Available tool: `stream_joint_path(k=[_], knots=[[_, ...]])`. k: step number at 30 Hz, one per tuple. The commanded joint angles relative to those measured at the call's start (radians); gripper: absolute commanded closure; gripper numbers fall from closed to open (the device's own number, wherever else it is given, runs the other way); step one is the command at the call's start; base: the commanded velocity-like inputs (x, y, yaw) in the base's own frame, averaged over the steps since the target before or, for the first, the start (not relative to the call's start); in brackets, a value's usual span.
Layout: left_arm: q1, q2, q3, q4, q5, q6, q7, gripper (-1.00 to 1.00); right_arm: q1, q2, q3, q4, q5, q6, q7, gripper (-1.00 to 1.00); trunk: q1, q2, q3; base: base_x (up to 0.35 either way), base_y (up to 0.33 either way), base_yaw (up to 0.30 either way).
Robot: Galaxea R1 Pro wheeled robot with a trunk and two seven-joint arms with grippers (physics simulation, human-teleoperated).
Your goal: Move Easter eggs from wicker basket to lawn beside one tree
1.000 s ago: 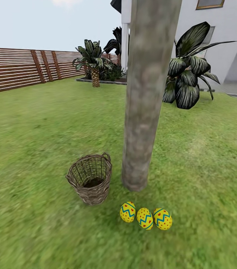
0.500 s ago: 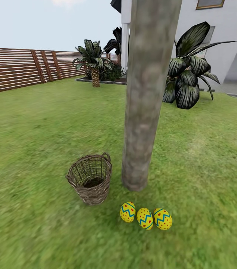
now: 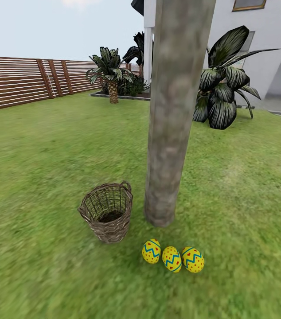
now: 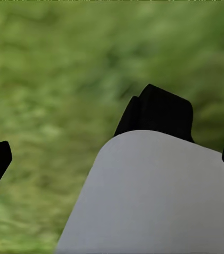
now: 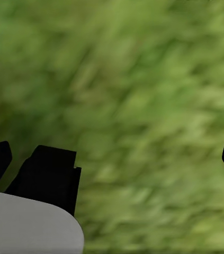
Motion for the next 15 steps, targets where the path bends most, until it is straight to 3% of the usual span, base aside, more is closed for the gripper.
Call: stream_joint_path(k=[1, 15], knots=[[-0.001, 0.0, -0.008, 0.001, 0.008, 0.004, 0.002, -1.0, -0.001, -0.001, -0.008, 0.004, 0.007, -0.007, 0.001, -1.0, 0.0, 0.0, -0.001, 0.0, 0.0, 0.0], [-0.001, 0.0, -0.008, 0.001, 0.008, 0.004, 0.002, -1.0, -0.001, -0.001, -0.008, 0.004, 0.007, -0.007, 0.001, -1.0, 0.0, 0.0, -0.001, 0.0, 0.0, 0.0]])
